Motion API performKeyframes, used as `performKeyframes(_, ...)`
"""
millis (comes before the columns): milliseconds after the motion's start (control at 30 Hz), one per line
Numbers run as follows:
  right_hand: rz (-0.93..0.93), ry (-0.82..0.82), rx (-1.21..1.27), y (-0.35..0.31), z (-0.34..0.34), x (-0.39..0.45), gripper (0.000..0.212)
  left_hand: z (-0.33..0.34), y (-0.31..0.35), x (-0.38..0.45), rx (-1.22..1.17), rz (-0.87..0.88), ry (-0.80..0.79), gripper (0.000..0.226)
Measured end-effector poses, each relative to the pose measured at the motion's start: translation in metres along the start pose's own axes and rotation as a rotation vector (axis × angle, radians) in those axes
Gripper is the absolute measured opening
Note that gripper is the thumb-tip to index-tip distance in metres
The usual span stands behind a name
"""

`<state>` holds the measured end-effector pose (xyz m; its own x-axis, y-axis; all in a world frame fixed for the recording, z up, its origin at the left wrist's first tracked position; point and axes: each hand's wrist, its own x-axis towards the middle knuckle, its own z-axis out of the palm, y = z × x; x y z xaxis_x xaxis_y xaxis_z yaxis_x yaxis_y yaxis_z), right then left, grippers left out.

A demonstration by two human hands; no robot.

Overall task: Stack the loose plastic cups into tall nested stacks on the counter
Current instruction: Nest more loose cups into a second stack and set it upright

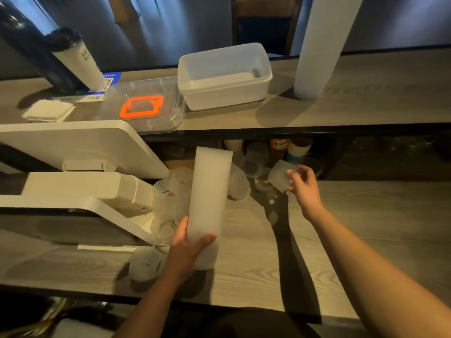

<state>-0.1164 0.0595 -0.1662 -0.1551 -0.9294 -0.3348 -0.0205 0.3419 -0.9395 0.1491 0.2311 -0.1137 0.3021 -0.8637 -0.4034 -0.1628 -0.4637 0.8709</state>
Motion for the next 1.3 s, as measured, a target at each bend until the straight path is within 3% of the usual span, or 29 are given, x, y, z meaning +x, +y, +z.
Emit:
performKeyframes(167, 0.056, -0.046, 0.207, -0.009, -0.009, -0.011, 0.032, 0.0, -0.006, -0.003, 0.044, -0.016, -0.03, 0.102)
performKeyframes(333, -0.018, -0.089, 0.15, -0.02, -0.004, -0.025, 0.038, 0.0, -0.01, -0.004, 0.092, -0.026, -0.049, 0.1)
performKeyframes(500, 0.014, -0.148, 0.287, -0.044, 0.005, -0.038, 0.039, -0.003, -0.009, -0.007, 0.175, -0.001, -0.062, 0.098)
performKeyframes(600, -0.017, -0.189, 0.297, -0.062, 0.011, -0.044, 0.051, -0.005, -0.011, -0.009, 0.26, 0.028, -0.064, 0.098)
performKeyframes(733, -0.172, -0.194, 0.185, -0.084, 0.021, -0.05, 0.066, -0.011, -0.012, -0.011, 0.353, 0.062, -0.066, 0.109)
performKeyframes(1100, -0.273, -0.351, -0.023, -0.097, 0.043, -0.074, 0.052, -0.017, -0.012, -0.014, 0.385, 0.093, -0.092, 0.104)
performKeyframes(1300, -0.232, -0.5, -0.173, -0.082, 0.056, -0.088, 0.047, -0.017, -0.014, -0.014, 0.372, 0.061, -0.115, 0.105)
